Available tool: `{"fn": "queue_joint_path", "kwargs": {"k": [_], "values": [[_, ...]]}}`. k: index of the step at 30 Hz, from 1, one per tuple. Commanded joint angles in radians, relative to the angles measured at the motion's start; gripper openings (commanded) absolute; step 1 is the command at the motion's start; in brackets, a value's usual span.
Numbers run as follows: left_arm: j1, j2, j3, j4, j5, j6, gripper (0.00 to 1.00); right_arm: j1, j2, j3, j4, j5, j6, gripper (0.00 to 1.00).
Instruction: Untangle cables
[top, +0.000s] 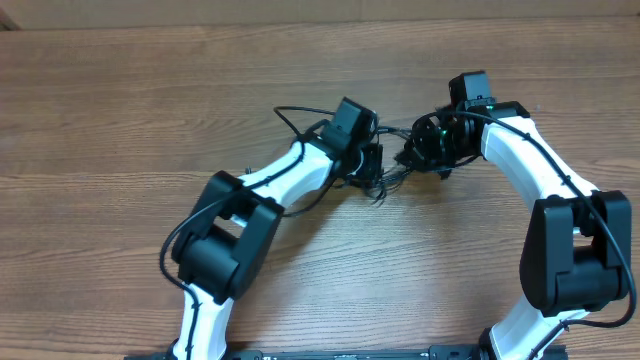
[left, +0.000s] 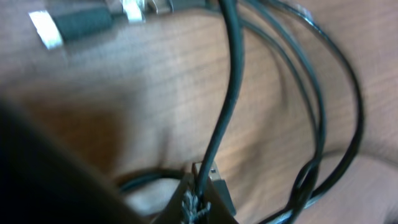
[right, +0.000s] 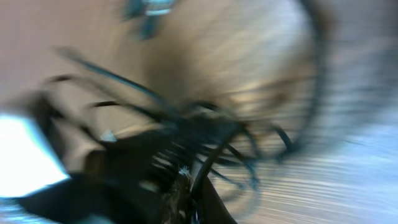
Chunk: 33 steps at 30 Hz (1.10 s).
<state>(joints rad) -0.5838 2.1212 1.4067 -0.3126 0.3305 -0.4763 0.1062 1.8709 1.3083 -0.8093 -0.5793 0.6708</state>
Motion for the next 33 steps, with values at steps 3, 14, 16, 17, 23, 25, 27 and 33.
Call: {"fn": "queue_joint_path", "kwargs": {"k": [3,14,16,17,23,25,27,33], "values": [[0.094,-0.128,0.010,-0.174,0.210,0.378,0.04,-0.054,-0.031,-0.008,0.102,-0.324,-0.077,0.04],[0.182,-0.132,0.009,-0.359,0.150,0.716,0.04,-0.113,-0.031,-0.008,0.018,-0.320,-0.194,0.04],[0.182,-0.132,0.009,-0.360,0.047,0.714,0.04,-0.113,-0.031,-0.008,0.018,-0.303,-0.267,0.04],[0.182,-0.132,0.009,-0.360,0.002,0.705,0.04,-0.113,-0.031,-0.008,0.014,-0.273,-0.296,0.04],[0.182,-0.132,0.009,-0.359,-0.264,0.606,0.04,-0.106,-0.030,-0.015,-0.107,0.033,-0.321,0.04],[0.182,-0.132,0.009,-0.356,-0.259,0.605,0.04,-0.106,-0.030,-0.024,-0.126,0.093,-0.321,0.04],[0.182,-0.132,0.009,-0.352,-0.251,0.602,0.04,-0.106,-0.030,-0.035,-0.133,0.125,-0.321,0.04],[0.179,-0.132,0.009,-0.352,-0.248,0.602,0.04,-0.104,-0.030,-0.047,-0.140,0.125,-0.281,0.14]]}}
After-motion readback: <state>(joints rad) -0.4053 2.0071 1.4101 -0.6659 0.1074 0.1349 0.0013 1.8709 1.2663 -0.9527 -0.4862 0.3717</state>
